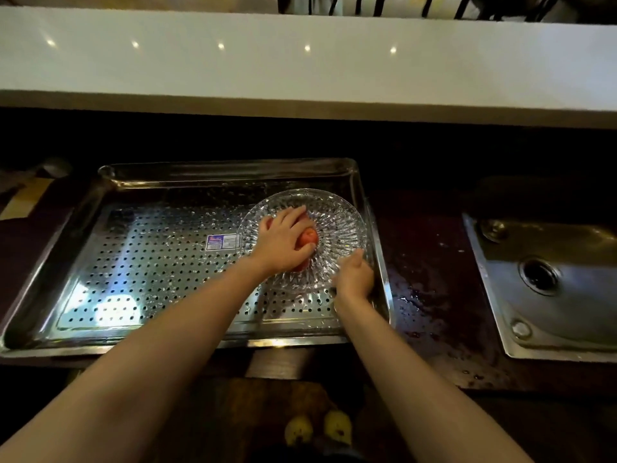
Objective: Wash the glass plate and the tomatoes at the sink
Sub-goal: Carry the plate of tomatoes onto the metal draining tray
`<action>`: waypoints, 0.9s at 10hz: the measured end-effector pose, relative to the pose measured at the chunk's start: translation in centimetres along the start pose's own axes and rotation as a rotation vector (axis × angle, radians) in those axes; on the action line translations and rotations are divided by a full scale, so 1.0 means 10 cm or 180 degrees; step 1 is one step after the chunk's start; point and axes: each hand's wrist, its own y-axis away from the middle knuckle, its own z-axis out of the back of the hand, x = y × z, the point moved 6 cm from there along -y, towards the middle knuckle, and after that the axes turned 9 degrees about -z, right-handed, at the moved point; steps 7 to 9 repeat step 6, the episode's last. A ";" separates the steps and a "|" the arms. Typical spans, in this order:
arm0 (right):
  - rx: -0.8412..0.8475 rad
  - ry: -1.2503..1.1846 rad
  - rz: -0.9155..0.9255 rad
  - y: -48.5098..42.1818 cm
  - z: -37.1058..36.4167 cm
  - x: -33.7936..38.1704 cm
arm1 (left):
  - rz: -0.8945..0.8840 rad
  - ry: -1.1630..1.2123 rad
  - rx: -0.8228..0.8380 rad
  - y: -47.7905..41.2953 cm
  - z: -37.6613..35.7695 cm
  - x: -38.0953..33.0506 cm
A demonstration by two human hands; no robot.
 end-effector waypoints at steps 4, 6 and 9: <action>0.0496 0.0875 -0.0152 -0.03 0.08 0.06 | 0.0052 -0.0277 -0.0022 0.02 -0.11 0.06; 0.0875 0.2265 0.0235 0.12 0.15 0.47 | 0.0020 -0.0652 0.0255 -0.08 0.11 -0.09; 0.0875 0.2265 0.0235 0.12 0.15 0.47 | 0.0020 -0.0652 0.0255 -0.08 0.11 -0.09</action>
